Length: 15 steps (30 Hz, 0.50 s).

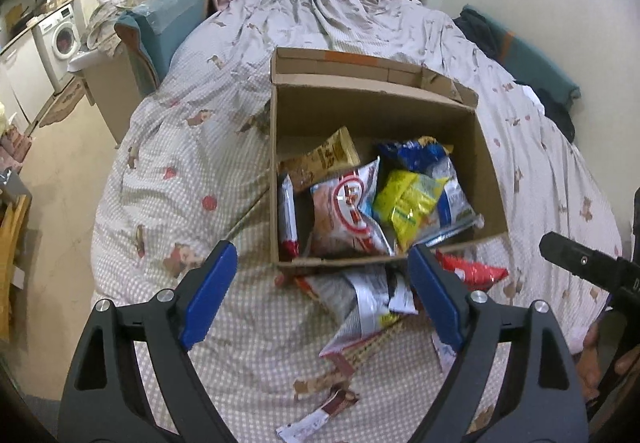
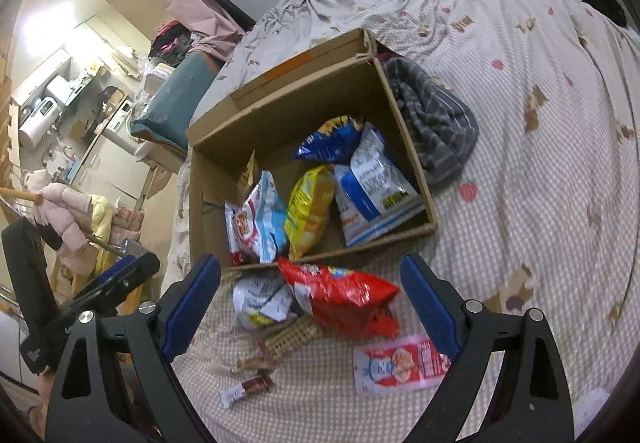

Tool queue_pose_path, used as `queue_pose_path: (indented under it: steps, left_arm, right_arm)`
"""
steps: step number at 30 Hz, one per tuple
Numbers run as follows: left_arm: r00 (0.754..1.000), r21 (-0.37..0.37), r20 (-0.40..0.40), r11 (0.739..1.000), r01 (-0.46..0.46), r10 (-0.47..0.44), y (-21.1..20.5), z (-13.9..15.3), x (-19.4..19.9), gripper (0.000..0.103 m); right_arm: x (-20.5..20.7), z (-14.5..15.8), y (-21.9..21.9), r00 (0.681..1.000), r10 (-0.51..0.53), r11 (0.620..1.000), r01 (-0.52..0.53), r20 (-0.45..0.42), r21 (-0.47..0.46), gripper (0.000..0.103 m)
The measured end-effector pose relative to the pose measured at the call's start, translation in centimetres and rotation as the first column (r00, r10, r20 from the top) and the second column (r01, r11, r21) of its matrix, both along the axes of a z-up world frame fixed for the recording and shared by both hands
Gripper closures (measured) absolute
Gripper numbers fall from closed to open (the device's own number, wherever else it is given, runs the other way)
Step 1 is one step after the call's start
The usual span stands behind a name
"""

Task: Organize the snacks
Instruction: 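Lift both open tools out of the box toward the snacks beside it, then grasp the brown chocolate bar with the left tool while the right tool grasps the pink packet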

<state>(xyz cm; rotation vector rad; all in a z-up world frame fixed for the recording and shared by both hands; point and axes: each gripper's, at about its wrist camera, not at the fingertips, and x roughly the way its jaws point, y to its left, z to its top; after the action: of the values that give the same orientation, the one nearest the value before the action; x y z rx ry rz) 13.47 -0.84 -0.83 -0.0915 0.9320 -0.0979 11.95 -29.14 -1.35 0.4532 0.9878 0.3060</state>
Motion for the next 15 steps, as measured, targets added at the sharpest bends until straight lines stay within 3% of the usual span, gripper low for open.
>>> queue_pose_path:
  steps: [6, 15]
  left_arm:
    - [1.0, 0.055, -0.004, 0.998, -0.003, 0.003, -0.3, -0.6, -1.7, 0.018]
    - [0.996, 0.037, -0.082, 0.998, -0.042, 0.045, 1.0, -2.4, -2.0, 0.018]
  right_arm:
    - [-1.6, -0.6, -0.4, 1.0, -0.009, 1.0, 0.008, -0.026, -0.007, 0.009]
    - [-2.3, -1.9, -1.0, 0.997, -0.018, 0.999, 0.015, -0.071, -0.038, 0.009]
